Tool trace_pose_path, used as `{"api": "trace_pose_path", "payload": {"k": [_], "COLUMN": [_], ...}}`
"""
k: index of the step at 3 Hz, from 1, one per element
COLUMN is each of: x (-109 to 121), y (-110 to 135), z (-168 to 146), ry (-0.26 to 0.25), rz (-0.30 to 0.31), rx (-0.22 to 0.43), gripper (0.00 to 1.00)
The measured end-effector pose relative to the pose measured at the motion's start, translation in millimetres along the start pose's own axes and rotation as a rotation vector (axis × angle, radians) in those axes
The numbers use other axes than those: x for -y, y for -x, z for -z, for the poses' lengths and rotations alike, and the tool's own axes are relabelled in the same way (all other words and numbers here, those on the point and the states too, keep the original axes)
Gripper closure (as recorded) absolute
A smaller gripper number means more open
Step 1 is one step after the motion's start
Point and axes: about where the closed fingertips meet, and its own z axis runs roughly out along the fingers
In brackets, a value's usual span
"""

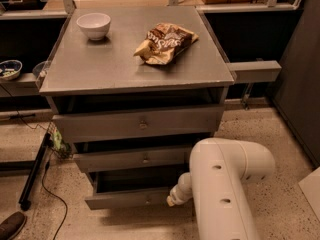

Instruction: Close bottom drawer

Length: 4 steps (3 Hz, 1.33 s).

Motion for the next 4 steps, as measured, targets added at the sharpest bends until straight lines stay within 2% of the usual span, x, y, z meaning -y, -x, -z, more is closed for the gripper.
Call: {"api": "trace_pose_path", "payload": {"k": [4], "x": [2.4], "y": [15.0], "z": [5.4], "ry": [-0.042], "rz": [-0.003], "rx": [0.044], "gripper": [1.0]}}
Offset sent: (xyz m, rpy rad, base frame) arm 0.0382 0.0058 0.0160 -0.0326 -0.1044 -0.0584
